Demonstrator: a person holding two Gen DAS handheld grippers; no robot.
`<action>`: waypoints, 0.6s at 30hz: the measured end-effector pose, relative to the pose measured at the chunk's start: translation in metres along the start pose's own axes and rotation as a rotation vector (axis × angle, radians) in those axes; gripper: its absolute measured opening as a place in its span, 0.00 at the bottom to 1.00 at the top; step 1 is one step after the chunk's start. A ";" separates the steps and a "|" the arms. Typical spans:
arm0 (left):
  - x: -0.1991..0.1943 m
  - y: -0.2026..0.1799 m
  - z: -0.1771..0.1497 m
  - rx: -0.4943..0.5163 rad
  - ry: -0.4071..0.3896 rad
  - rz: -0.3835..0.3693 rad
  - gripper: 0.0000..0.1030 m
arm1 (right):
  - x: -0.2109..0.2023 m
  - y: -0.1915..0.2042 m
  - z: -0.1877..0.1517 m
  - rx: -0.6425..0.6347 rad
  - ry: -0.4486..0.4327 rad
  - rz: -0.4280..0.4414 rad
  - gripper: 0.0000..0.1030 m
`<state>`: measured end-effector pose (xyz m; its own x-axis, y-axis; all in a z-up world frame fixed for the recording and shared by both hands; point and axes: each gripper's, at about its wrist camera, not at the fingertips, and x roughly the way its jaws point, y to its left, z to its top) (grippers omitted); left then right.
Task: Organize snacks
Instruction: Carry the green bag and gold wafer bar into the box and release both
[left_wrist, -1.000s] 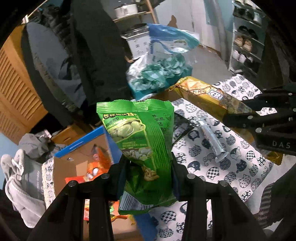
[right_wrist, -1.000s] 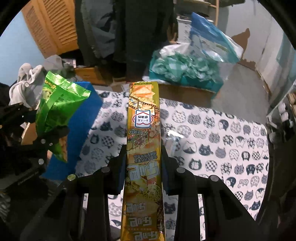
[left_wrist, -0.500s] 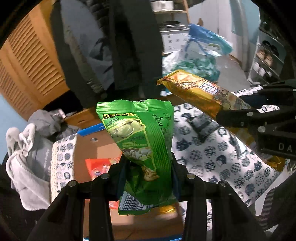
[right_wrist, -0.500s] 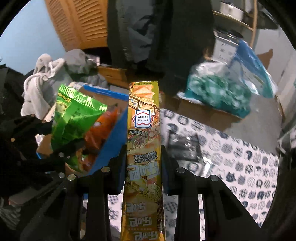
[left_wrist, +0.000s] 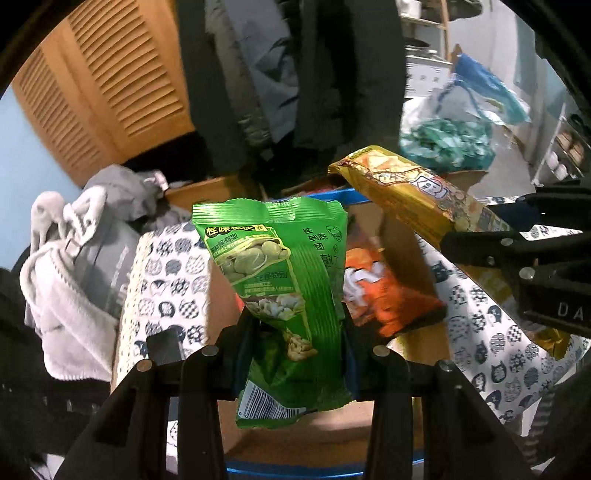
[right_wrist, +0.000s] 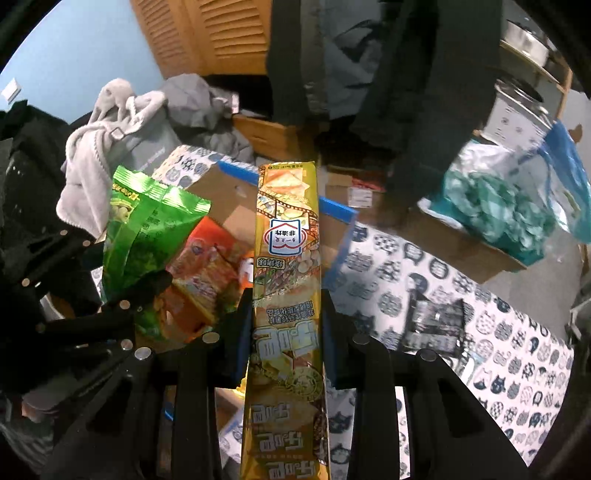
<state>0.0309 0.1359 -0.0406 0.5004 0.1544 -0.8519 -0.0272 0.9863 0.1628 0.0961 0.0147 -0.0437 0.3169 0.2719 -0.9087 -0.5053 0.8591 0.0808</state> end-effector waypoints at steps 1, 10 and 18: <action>0.003 0.005 -0.002 -0.009 0.008 0.002 0.40 | 0.003 0.004 0.001 -0.004 0.004 0.001 0.29; 0.020 0.029 -0.015 -0.045 0.053 0.010 0.40 | 0.036 0.027 0.011 -0.007 0.064 0.041 0.30; 0.027 0.035 -0.020 -0.057 0.082 0.032 0.41 | 0.046 0.043 0.013 -0.026 0.087 0.054 0.30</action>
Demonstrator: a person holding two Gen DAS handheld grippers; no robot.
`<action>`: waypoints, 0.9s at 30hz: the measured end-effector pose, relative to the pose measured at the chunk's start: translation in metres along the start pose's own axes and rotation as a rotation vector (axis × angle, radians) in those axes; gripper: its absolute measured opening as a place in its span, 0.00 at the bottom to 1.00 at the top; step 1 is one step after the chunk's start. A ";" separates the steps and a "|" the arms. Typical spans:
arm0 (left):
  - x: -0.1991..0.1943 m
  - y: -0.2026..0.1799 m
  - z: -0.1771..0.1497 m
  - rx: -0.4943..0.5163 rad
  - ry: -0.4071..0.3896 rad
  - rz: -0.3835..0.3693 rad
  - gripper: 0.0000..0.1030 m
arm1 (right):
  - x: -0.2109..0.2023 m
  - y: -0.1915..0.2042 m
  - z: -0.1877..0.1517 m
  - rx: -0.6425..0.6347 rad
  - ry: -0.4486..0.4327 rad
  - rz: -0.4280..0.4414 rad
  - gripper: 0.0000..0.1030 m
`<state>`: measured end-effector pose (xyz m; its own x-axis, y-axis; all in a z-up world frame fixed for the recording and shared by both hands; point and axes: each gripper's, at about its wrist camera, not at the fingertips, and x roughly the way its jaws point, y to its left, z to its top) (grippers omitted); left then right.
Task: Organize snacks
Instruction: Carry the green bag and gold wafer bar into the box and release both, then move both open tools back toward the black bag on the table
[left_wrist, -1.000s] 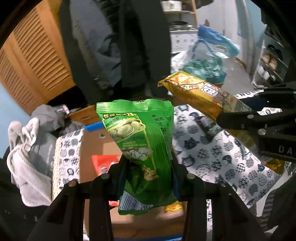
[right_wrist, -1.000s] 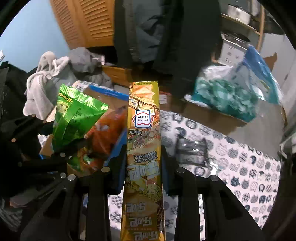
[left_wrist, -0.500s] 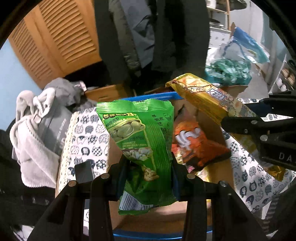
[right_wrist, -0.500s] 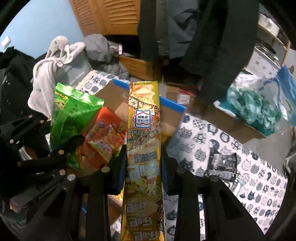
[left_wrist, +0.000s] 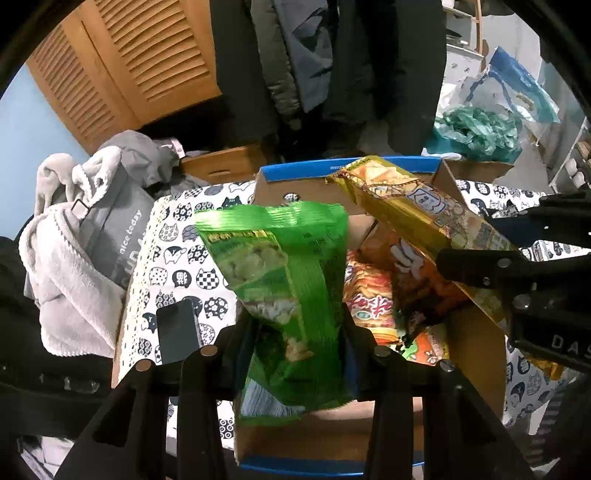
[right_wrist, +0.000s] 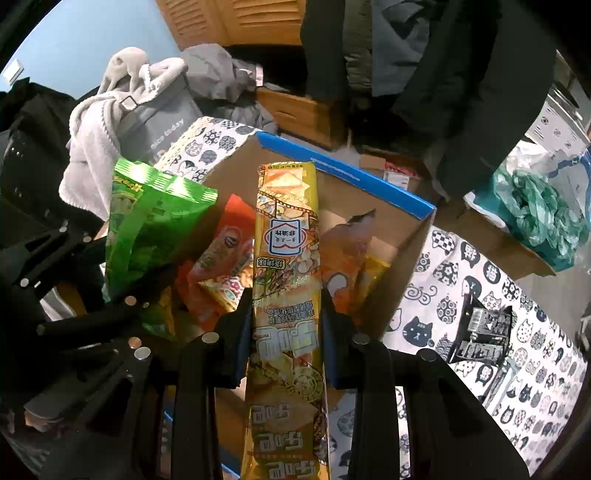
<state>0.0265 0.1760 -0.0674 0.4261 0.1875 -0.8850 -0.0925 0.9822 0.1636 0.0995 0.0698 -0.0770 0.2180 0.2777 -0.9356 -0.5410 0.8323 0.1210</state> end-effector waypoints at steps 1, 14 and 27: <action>0.001 0.000 0.000 -0.002 0.005 0.001 0.41 | -0.001 0.002 0.001 -0.004 -0.002 -0.003 0.32; -0.019 -0.010 0.003 0.022 -0.073 0.023 0.73 | -0.028 -0.008 -0.005 -0.007 -0.053 -0.068 0.54; -0.036 -0.051 0.008 0.116 -0.118 -0.007 0.78 | -0.052 -0.053 -0.040 0.062 -0.057 -0.132 0.66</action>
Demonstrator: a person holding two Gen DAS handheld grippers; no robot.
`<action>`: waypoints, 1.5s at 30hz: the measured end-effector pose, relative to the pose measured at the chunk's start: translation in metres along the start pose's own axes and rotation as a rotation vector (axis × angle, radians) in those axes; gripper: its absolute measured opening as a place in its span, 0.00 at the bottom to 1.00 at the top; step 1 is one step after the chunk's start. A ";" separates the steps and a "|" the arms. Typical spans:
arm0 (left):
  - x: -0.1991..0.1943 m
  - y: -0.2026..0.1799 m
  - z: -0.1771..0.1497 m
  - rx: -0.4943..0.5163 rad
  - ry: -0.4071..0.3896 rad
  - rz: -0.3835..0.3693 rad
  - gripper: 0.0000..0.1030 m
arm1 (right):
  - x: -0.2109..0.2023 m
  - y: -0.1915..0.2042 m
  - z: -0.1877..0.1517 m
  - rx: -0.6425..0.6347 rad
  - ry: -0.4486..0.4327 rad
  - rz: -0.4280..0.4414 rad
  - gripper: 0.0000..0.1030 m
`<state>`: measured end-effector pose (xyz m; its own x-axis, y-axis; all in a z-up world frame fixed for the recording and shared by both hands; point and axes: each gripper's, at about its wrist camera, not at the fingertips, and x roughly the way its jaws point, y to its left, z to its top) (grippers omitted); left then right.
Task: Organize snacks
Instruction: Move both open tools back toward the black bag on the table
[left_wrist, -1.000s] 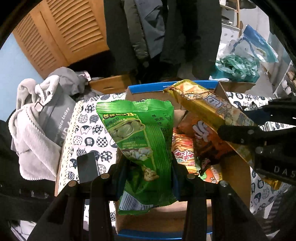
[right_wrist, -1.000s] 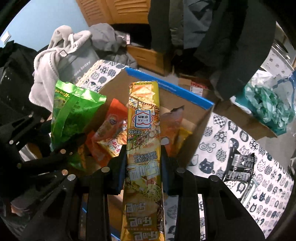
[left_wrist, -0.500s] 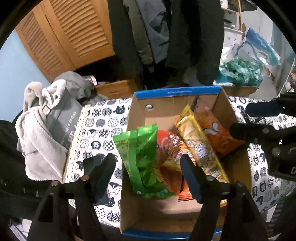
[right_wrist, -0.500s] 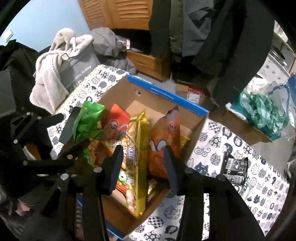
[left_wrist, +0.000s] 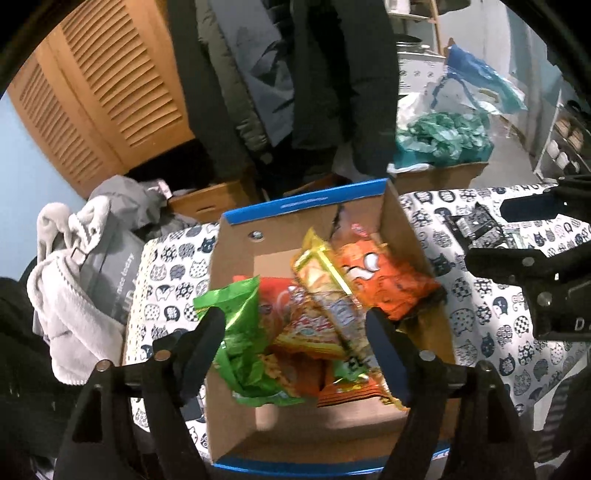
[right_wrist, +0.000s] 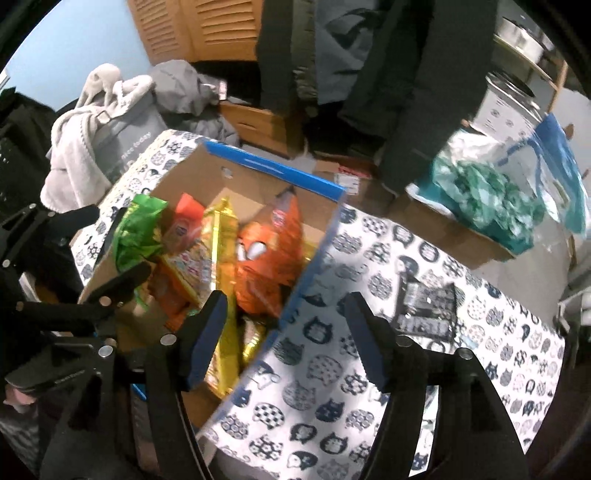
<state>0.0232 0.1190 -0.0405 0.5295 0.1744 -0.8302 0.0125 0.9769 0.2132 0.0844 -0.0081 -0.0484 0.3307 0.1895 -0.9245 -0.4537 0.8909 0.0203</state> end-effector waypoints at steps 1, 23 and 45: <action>-0.002 -0.005 0.001 0.012 -0.007 0.000 0.78 | -0.002 -0.005 -0.002 0.009 -0.001 -0.003 0.67; -0.022 -0.083 0.013 0.167 -0.050 -0.041 0.79 | -0.035 -0.095 -0.059 0.168 -0.020 -0.052 0.71; -0.001 -0.149 0.019 0.265 -0.008 -0.122 0.79 | -0.039 -0.165 -0.102 0.291 -0.006 -0.095 0.73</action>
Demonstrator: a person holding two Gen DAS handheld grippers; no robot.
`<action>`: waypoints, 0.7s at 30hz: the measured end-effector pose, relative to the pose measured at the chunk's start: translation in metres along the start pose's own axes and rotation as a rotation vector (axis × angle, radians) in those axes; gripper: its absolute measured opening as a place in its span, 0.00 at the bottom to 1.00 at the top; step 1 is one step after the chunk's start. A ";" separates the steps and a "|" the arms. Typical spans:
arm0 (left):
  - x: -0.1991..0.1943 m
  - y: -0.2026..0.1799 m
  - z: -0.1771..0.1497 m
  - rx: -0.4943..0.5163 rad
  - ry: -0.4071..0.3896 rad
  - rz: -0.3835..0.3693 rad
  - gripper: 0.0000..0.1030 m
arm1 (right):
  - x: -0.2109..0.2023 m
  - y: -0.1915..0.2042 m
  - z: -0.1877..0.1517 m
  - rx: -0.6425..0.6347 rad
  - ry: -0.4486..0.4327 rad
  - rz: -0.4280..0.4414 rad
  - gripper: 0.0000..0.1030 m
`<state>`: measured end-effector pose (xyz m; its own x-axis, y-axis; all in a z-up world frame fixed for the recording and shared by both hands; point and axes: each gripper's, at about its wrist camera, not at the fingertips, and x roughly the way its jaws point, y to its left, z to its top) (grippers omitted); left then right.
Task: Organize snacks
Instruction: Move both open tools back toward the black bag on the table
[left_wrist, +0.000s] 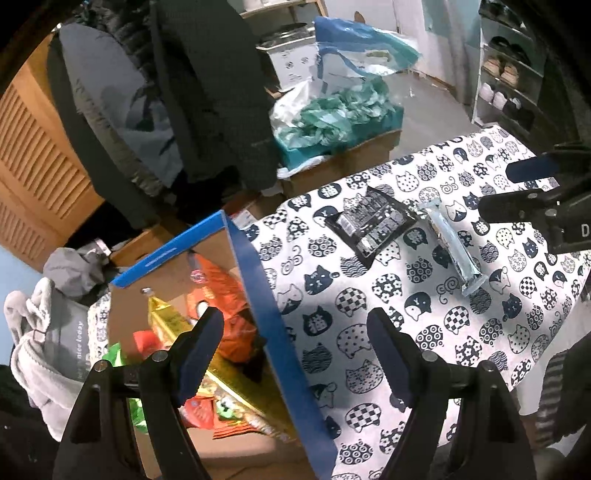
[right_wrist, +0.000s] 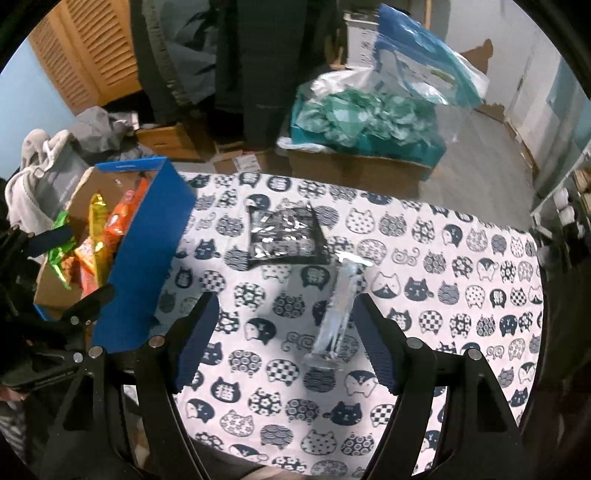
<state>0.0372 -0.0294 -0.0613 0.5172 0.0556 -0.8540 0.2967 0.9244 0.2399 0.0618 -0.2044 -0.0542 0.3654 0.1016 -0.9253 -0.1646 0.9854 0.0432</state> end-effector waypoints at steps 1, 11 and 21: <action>0.003 -0.002 0.001 0.004 0.002 -0.001 0.79 | 0.002 -0.003 -0.001 0.005 0.004 -0.002 0.73; 0.032 -0.021 0.013 0.060 0.030 -0.009 0.79 | 0.036 -0.033 -0.006 0.058 0.056 -0.031 0.73; 0.065 -0.034 0.027 0.095 0.042 -0.013 0.79 | 0.090 -0.046 -0.003 0.084 0.109 -0.024 0.73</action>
<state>0.0822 -0.0674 -0.1125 0.4791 0.0620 -0.8756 0.3792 0.8850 0.2701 0.0994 -0.2413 -0.1412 0.2660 0.0671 -0.9616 -0.0777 0.9958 0.0480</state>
